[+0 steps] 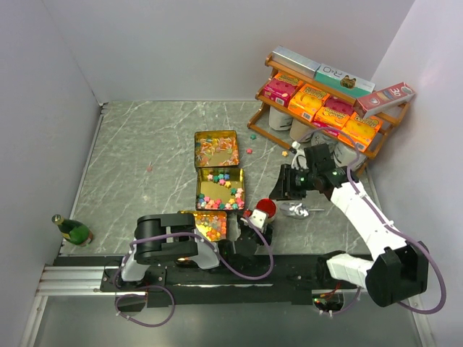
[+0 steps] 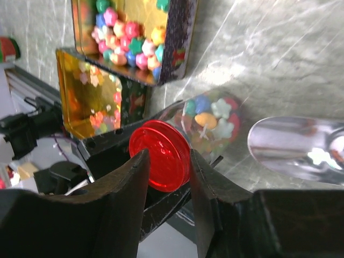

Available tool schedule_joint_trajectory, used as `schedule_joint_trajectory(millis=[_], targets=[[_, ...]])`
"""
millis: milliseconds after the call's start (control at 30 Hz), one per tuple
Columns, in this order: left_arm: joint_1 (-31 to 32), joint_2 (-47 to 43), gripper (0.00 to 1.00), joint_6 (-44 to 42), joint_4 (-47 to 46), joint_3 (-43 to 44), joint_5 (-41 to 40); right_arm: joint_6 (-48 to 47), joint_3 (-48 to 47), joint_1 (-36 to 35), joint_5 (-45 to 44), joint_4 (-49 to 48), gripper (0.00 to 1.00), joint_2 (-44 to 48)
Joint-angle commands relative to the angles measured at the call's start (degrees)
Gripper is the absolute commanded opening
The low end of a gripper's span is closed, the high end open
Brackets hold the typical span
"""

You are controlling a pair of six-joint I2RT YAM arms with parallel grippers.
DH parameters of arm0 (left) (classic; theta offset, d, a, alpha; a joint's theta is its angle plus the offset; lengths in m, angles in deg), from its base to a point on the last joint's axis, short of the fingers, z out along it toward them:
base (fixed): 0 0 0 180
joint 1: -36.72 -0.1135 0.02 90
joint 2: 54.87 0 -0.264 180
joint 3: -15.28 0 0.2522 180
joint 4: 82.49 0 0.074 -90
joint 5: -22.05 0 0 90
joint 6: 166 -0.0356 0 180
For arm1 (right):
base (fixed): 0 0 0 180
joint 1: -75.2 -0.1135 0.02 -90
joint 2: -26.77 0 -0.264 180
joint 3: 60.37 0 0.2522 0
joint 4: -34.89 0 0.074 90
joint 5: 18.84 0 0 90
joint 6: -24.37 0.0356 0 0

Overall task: Pack the candies
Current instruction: Screw the bottle lid onto the packing bottle.

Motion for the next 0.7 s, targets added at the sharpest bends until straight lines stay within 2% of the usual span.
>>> schedule_joint_trajectory(millis=[0,100,200,367,533,667], targets=[[-0.2,0.7,0.59,0.6,-0.1,-1.5,3.7,-0.8,2.3,-0.8,2.8,-1.4,0.43,1.2],[-0.4,0.3,0.59,0.9,-0.4,-2.1,4.2,-1.0,3.6,-1.1,3.6,-1.4,0.41,1.2],[-0.5,0.2,0.58,1.5,0.2,-2.5,4.5,-0.6,5.0,-1.4,3.3,-1.4,0.31,1.7],[-0.7,0.5,0.58,2.6,1.3,-2.5,4.6,1.0,7.7,-1.4,2.9,-1.6,0.21,5.2],[-1.0,1.1,0.58,3.7,3.6,-1.5,5.1,1.4,10.4,-1.4,5.0,-0.8,0.02,6.4],[-1.2,1.5,0.59,3.9,6.4,-0.2,5.3,2.0,12.8,-1.5,7.0,0.8,0.0,9.3]])
